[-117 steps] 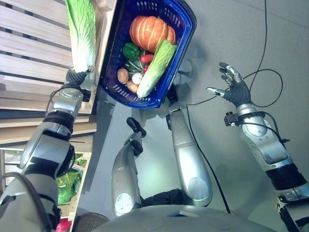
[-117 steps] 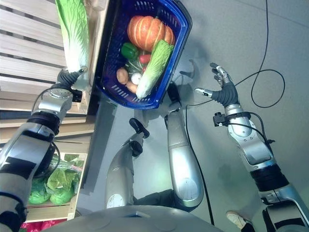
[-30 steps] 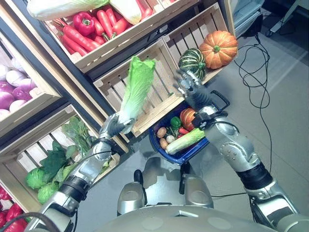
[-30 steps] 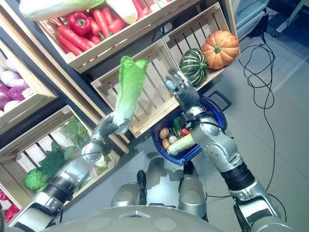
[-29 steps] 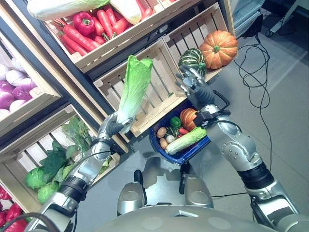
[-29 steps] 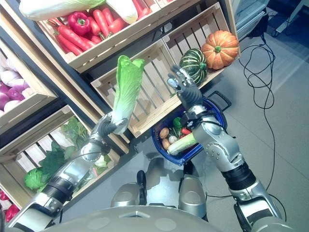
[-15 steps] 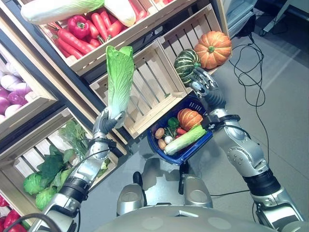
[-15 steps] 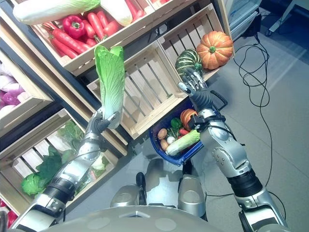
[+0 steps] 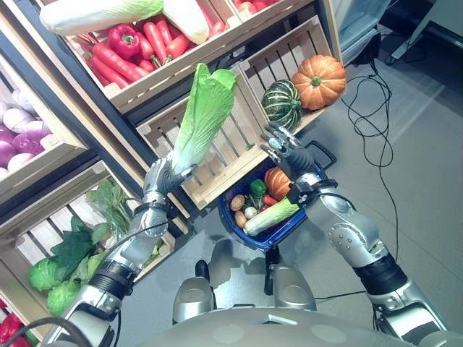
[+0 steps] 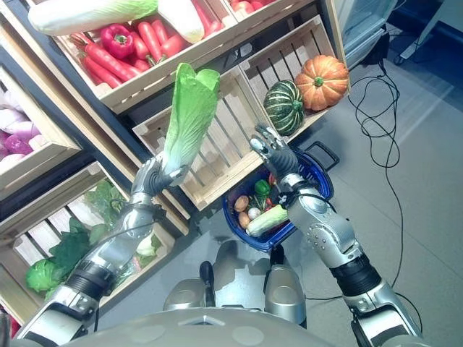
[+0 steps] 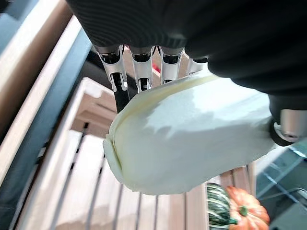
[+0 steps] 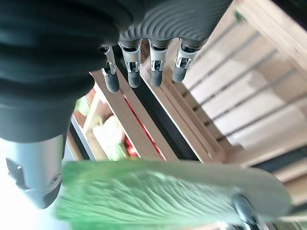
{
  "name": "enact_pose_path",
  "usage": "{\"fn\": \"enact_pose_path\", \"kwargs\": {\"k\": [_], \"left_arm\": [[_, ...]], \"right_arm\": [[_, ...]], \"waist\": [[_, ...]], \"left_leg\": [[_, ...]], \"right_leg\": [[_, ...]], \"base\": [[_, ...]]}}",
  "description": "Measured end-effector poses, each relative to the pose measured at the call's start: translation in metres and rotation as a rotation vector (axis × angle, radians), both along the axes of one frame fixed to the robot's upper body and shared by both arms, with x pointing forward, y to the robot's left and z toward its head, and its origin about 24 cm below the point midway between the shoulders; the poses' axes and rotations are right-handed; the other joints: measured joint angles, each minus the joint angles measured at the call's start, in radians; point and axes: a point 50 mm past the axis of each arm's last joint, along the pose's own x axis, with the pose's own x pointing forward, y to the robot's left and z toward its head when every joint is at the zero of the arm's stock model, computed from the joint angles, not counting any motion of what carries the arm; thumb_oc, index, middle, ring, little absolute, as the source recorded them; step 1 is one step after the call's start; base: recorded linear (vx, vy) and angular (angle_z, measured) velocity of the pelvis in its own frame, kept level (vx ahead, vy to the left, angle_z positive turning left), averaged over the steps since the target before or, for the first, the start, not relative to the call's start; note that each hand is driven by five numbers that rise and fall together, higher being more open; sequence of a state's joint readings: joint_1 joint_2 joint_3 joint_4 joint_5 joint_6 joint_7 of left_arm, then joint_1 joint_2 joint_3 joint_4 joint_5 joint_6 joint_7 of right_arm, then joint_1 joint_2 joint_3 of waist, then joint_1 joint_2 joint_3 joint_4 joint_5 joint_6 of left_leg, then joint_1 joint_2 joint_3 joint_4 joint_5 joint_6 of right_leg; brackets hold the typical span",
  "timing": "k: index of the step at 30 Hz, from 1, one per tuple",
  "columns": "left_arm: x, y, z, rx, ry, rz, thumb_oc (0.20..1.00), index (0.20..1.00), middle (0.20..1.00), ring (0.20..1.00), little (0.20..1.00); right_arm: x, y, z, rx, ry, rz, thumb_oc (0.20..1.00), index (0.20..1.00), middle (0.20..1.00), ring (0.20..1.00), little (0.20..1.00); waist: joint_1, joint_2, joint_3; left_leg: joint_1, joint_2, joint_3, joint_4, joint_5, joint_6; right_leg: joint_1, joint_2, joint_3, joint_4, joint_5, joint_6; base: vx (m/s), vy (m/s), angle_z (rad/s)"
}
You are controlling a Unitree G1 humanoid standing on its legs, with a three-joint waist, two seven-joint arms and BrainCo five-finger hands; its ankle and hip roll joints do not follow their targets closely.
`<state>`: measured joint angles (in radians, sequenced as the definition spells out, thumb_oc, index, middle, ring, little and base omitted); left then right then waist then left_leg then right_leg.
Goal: Pick up fruits and vegetables into the basket
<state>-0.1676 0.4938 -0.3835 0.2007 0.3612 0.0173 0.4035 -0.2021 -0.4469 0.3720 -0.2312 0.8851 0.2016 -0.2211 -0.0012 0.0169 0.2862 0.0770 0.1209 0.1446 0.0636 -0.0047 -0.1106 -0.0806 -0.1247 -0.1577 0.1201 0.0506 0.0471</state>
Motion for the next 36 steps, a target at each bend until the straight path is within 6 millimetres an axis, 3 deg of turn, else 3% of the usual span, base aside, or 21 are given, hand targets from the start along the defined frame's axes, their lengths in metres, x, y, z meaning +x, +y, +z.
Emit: {"fn": "enact_pose_path", "kwargs": {"k": [8,24,36], "left_arm": [[-0.001,-0.019,-0.004,0.106,0.026,-0.127,0.200,0.200,0.200,0.200,0.200],[-0.003,-0.026,-0.010,0.146,0.075,-0.192,0.200,0.200,0.200,0.200,0.200],[0.000,-0.016,0.001,0.427,-0.049,-0.220,0.200,0.200,0.200,0.200,0.200]], "right_arm": [[0.000,0.017,0.004,0.027,0.009,0.084,1.000,1.000,1.000,1.000,1.000],[0.002,0.029,0.012,0.058,0.005,0.130,1.000,1.000,1.000,1.000,1.000],[0.002,0.034,0.005,0.074,0.092,0.142,1.000,1.000,1.000,1.000,1.000]], "waist": [[0.001,0.000,0.000],[0.004,0.000,0.000],[0.017,-0.001,0.000]], "left_leg": [[0.000,0.000,-0.002,0.000,0.000,0.000],[0.000,0.000,-0.013,-0.002,0.000,0.000],[0.001,0.000,-0.014,-0.002,0.000,0.000]], "right_leg": [[0.003,-0.001,-0.004,0.000,0.000,0.000],[0.018,-0.001,-0.017,-0.018,0.002,0.002],[0.021,-0.001,-0.019,-0.019,0.002,0.002]], "base": [[0.00,-0.001,0.00],[0.00,-0.002,0.02],[0.00,0.000,0.00]]}}
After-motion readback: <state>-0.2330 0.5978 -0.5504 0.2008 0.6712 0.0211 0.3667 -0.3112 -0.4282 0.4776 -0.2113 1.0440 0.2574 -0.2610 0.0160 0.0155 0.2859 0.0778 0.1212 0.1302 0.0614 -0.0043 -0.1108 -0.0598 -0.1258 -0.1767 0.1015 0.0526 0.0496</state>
